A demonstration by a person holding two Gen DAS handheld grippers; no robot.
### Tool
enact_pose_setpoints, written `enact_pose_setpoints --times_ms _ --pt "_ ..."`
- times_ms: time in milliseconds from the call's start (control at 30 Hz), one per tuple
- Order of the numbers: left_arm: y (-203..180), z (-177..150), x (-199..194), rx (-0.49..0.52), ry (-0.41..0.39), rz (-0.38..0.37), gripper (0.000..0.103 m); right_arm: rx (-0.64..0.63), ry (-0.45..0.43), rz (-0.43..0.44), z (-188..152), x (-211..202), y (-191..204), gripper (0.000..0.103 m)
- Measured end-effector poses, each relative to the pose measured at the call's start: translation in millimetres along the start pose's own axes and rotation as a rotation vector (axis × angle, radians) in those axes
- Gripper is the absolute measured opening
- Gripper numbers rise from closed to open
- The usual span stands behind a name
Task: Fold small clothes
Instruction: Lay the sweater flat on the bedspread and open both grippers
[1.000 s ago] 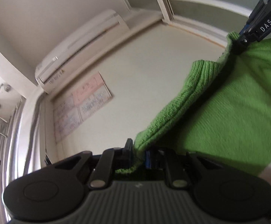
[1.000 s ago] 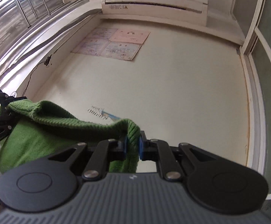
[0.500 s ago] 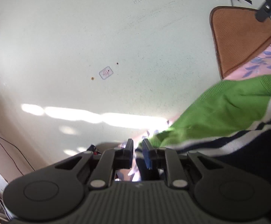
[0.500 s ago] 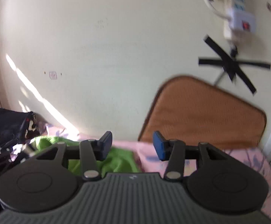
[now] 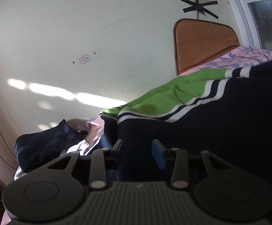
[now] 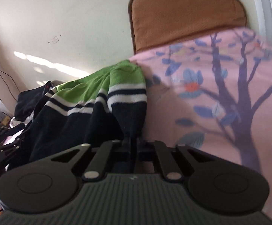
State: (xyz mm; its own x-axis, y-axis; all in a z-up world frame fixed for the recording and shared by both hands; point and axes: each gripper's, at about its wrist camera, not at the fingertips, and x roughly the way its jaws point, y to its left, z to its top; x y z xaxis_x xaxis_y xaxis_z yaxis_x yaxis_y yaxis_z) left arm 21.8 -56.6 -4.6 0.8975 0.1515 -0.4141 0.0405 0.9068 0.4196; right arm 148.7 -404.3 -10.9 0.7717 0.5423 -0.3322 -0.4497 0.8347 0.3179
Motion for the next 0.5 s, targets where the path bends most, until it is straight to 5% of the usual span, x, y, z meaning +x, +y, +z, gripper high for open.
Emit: enact_pose_setpoints --times_ms 133,200,267,300,367,433,500 --pt "13 -3 -13 -0.053 -0.004 0.014 0.039 -0.287 -0.228 -0.374 63 -16 7 0.007" --pt "21 -5 -21 -0.082 0.001 0.026 0.052 -0.395 -0.258 -0.575 94 -2 -6 0.016" --pt "31 -8 -31 -0.125 0.017 0.031 0.058 -0.373 -0.245 -0.738 116 11 -25 0.026" --pt "35 -11 -37 -0.151 0.025 0.023 0.065 -0.318 -0.246 -0.731 120 8 -30 0.026" --pt "44 -19 -47 -0.205 0.046 -0.012 0.080 -0.182 -0.256 -0.511 113 -12 -34 0.034" --pt "51 -27 -55 -0.240 0.070 -0.055 0.081 -0.074 -0.239 -0.305 88 -27 -29 0.050" --pt "56 -34 -61 -0.260 0.096 -0.087 0.081 -0.016 -0.177 -0.101 50 -39 -20 0.050"
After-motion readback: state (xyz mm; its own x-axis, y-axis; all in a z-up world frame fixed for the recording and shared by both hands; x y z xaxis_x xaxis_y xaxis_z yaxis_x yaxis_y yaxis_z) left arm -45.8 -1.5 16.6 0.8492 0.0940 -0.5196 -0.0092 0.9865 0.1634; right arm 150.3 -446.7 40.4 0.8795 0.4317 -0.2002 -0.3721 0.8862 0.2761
